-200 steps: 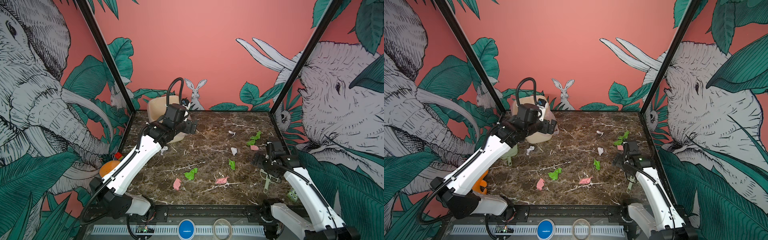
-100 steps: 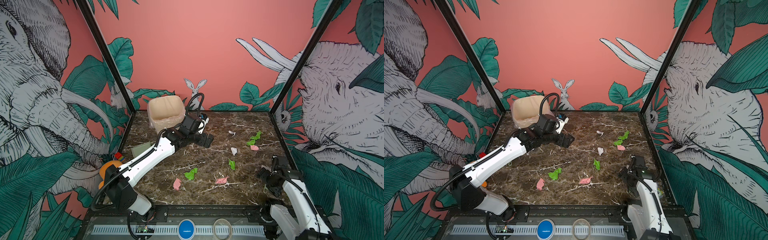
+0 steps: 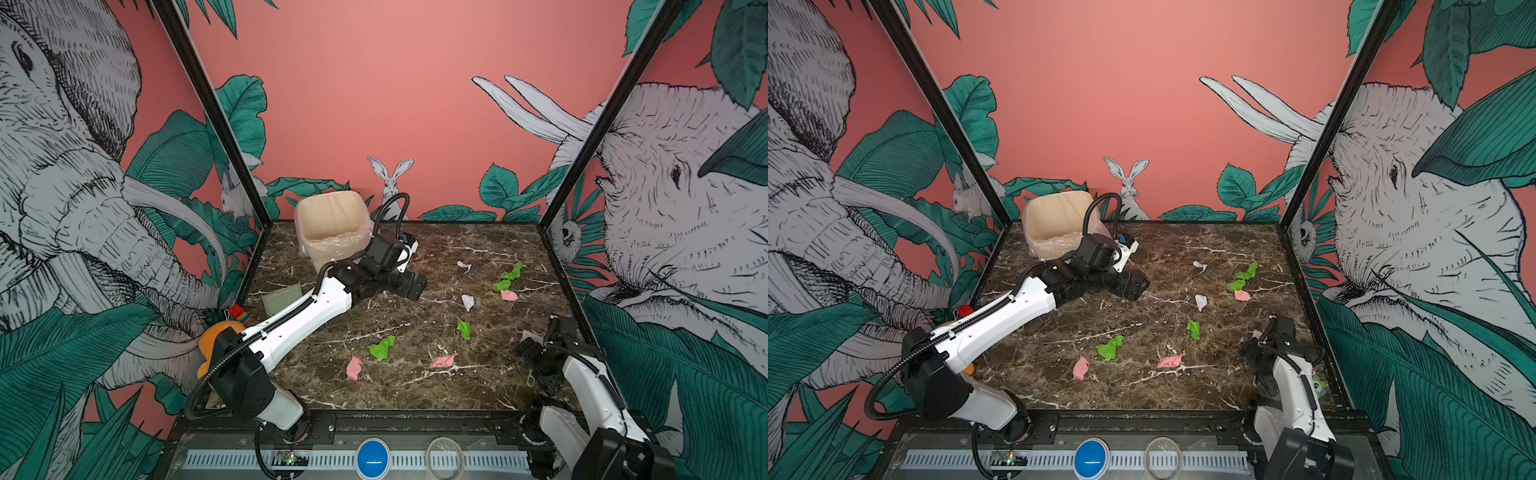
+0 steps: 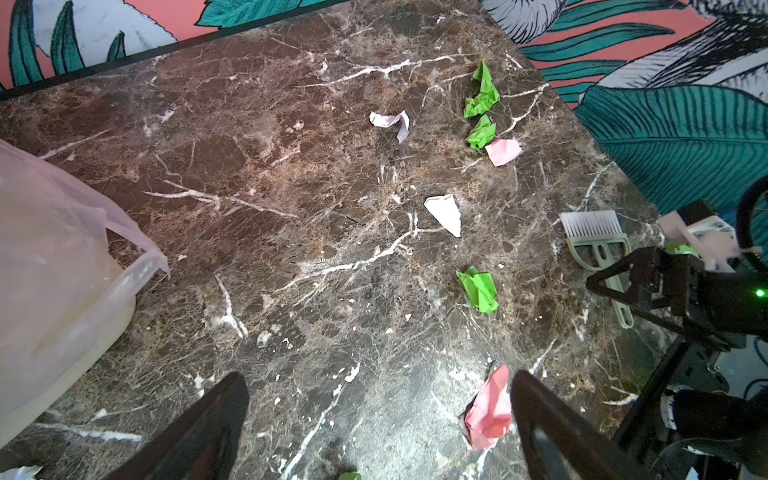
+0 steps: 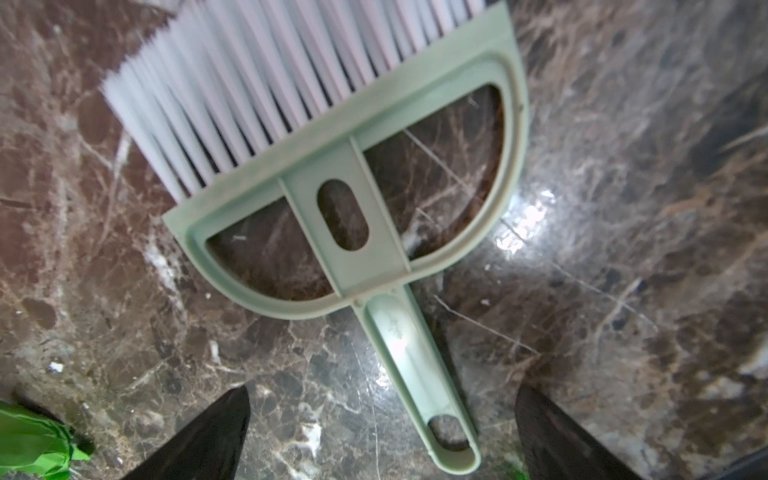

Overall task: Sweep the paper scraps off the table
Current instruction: 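Release the bin with the left gripper while the right gripper reaches the green brush, then close the right gripper on the green brush handle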

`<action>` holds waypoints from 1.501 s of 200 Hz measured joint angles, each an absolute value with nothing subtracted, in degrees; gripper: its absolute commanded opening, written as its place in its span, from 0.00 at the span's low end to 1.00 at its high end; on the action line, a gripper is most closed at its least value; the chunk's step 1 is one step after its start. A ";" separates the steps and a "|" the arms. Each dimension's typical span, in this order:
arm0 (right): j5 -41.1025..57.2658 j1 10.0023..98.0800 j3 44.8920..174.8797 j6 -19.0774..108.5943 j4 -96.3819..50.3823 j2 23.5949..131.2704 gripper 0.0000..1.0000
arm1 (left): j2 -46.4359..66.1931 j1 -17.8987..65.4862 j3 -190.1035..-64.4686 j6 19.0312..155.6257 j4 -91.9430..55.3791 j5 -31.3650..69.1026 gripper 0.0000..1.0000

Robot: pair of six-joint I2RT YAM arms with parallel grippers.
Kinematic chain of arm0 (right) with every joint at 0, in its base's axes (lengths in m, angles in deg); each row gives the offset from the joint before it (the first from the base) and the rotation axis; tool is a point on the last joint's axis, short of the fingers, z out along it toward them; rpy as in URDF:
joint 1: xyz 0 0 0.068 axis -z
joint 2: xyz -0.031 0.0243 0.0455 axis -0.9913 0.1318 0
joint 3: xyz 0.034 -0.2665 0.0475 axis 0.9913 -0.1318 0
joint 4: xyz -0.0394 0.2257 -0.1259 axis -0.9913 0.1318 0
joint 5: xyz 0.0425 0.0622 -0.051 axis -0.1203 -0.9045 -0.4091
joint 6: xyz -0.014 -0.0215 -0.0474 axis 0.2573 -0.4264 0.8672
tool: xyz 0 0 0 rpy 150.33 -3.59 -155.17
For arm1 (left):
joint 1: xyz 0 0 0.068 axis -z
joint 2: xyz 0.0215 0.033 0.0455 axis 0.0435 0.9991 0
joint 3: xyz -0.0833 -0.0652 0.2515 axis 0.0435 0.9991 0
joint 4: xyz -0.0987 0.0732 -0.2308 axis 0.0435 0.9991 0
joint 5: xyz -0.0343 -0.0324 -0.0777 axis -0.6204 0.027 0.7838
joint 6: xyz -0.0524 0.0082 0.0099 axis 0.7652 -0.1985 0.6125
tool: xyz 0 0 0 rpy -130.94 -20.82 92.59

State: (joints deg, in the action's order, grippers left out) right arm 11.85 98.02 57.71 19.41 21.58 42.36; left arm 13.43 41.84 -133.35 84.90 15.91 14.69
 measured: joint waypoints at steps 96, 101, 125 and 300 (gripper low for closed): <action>5.05 91.83 59.81 18.69 14.45 47.39 0.99 | 13.14 41.84 -130.83 85.33 13.99 14.80 1.00; 4.66 91.09 60.03 18.47 14.03 47.85 0.99 | 13.12 41.84 -130.64 85.33 13.97 14.80 1.00; 3.26 88.71 60.77 17.60 12.31 49.75 0.99 | 13.10 41.84 -129.96 85.36 13.84 14.71 1.00; 10.45 86.70 62.65 8.96 19.39 54.32 0.39 | 13.01 41.84 -129.81 85.31 13.90 14.36 1.00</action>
State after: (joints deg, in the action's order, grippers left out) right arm 10.45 86.70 62.65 8.96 19.39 54.32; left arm 13.01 41.84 -129.81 85.31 13.90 14.36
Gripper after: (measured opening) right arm 0.388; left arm 0.996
